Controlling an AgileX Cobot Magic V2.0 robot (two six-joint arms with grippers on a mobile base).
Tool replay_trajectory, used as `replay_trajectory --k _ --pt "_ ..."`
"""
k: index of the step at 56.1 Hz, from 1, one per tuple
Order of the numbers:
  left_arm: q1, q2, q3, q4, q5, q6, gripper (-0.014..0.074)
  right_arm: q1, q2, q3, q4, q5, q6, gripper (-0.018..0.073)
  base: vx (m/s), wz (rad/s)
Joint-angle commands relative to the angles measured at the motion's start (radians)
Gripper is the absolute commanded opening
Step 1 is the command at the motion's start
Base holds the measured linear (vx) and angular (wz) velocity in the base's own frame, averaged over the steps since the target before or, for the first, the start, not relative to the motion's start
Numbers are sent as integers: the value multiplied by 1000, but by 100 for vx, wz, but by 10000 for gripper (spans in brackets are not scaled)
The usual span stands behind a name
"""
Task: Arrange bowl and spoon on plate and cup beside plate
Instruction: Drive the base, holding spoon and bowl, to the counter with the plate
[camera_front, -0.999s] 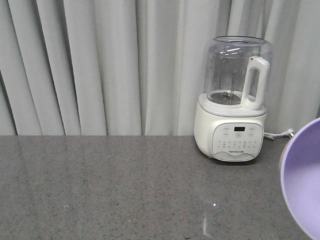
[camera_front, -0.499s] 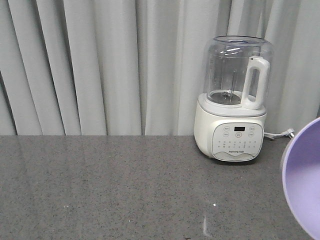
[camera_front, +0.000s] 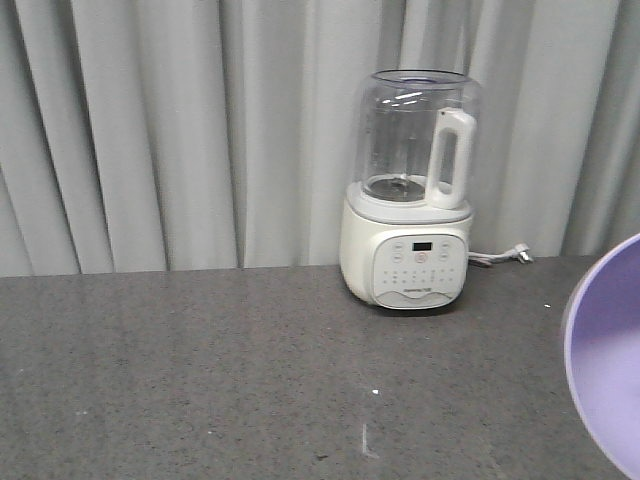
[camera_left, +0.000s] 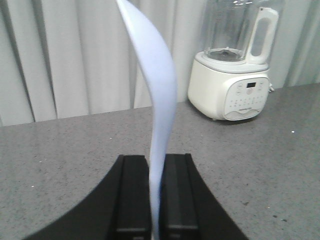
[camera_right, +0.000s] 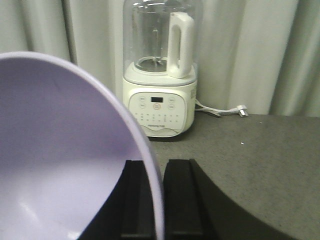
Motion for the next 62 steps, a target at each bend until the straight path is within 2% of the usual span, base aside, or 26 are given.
replay_trajectory --k 1,62 --pt "-8 8 -22 -18 -85 -1 -6 0 1 -26 11 -97 -5 -8 -10 -40" --pt "-8 8 -22 -18 -85 -1 -6 0 1 -26 11 -97 -5 -8 -12 -52"
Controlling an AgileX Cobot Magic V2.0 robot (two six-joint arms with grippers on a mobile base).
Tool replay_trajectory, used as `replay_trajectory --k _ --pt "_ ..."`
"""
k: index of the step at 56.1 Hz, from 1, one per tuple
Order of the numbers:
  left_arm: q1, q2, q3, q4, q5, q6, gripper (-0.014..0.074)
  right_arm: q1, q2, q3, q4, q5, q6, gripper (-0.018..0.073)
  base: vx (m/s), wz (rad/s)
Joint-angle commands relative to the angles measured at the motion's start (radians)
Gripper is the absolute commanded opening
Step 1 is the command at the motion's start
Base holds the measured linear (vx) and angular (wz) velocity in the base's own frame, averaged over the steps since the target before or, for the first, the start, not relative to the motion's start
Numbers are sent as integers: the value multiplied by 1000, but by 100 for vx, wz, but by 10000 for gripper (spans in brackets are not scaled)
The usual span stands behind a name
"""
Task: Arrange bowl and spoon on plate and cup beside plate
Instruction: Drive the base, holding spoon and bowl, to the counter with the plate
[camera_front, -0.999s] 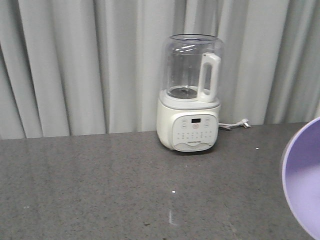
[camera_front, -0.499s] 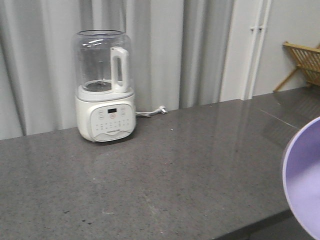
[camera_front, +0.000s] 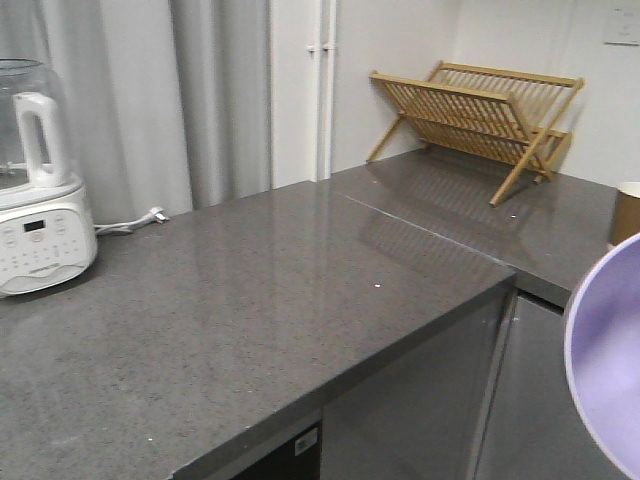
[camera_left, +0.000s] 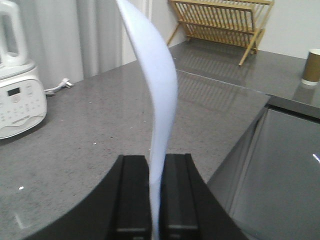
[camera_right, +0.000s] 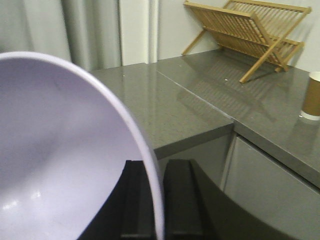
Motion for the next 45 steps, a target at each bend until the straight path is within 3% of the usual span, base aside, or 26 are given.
replay_trajectory --k 1,45 --pt "-8 8 -22 -18 -85 -1 -6 0 1 -26 11 -95 -5 -8 -8 -53" --pt "-8 8 -22 -18 -85 -1 -6 0 1 -26 11 -95 -5 -8 8 -56"
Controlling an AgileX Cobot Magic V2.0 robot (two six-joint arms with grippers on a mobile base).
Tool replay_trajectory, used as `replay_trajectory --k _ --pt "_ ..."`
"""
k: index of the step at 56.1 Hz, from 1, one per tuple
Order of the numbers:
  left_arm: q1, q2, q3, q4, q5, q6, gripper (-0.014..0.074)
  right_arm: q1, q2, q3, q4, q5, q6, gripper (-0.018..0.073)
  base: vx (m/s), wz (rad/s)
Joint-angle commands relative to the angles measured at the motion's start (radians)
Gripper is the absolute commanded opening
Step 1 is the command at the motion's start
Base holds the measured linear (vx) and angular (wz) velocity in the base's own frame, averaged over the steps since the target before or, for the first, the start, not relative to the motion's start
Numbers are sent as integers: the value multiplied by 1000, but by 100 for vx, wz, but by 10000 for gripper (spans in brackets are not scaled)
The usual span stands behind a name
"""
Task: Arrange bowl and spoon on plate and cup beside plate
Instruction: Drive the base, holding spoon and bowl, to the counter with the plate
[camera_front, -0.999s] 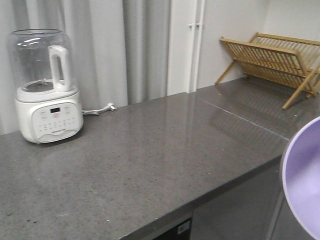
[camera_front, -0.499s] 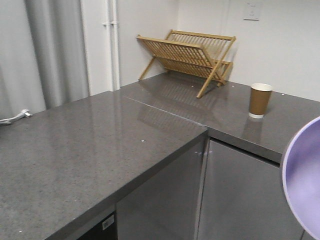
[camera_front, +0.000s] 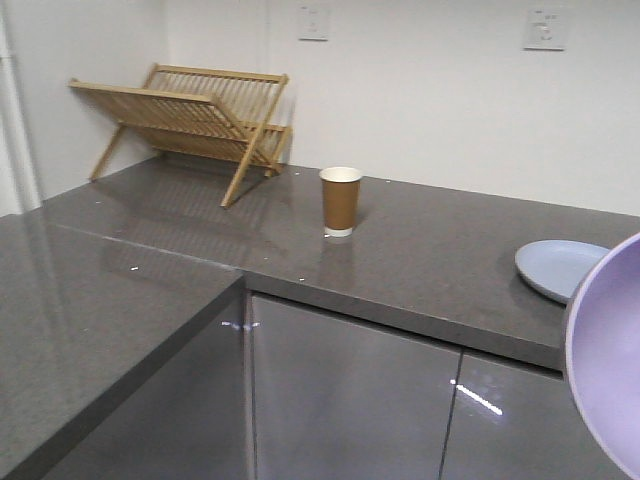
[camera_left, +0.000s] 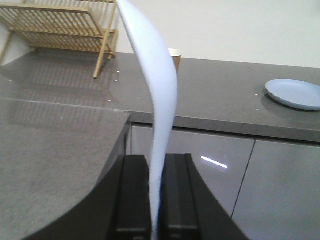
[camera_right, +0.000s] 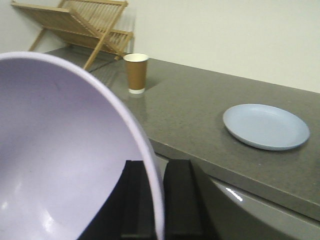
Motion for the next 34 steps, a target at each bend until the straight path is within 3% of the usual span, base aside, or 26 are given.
replay_trajectory --k 1,34 --pt "-8 8 -22 -18 -85 -1 -6 0 1 -26 11 -95 -5 -8 24 -61" --pt "-8 8 -22 -18 -85 -1 -6 0 1 -26 11 -95 -5 -8 34 -39"
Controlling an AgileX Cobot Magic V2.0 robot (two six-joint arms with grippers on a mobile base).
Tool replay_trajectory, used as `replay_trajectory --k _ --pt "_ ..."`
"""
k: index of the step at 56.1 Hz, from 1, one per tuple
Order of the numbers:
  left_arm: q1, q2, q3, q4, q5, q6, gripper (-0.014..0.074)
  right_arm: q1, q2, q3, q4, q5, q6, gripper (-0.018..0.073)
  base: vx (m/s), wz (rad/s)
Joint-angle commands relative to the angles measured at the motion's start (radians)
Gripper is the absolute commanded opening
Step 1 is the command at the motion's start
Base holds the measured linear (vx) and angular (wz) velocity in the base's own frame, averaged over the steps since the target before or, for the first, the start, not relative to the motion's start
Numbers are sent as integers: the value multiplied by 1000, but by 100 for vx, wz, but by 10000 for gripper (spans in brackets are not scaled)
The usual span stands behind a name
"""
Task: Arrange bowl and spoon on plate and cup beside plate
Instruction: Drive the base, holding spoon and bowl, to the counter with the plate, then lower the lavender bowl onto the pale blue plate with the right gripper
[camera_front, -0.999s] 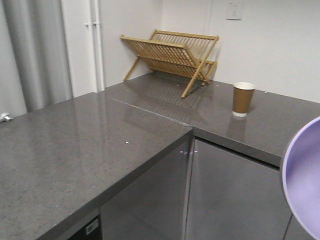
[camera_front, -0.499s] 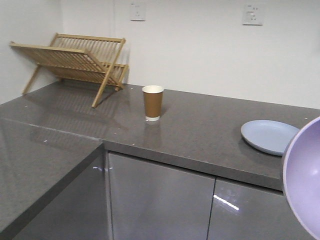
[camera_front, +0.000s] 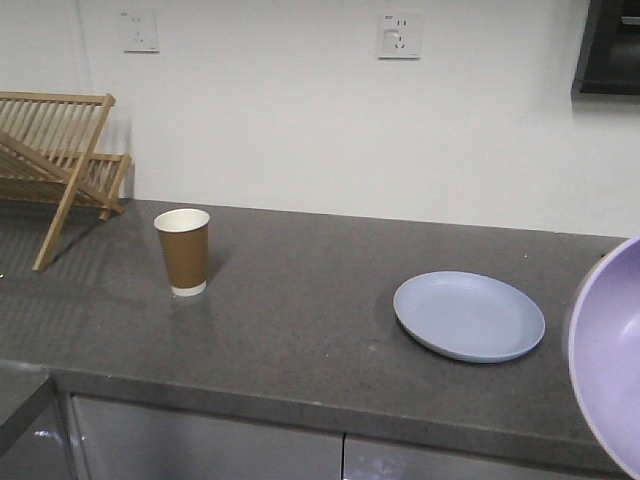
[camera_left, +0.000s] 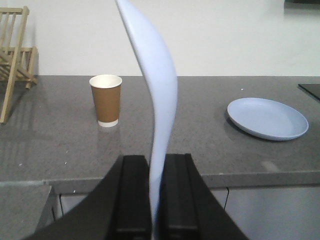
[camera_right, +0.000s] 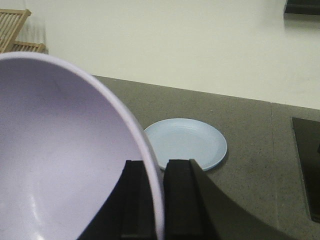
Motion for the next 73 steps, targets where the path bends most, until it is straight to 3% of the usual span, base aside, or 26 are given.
replay_trajectory --k 1,41,73 --pt "-8 8 -22 -18 -85 -1 -6 0 8 -26 11 -93 -5 -8 41 -20" --pt "-8 10 -22 -18 -85 -1 -6 0 8 -26 22 -93 -5 -8 38 -15" --pt "-8 10 -22 -18 -85 -1 -6 0 8 -26 22 -93 -5 -8 13 -12"
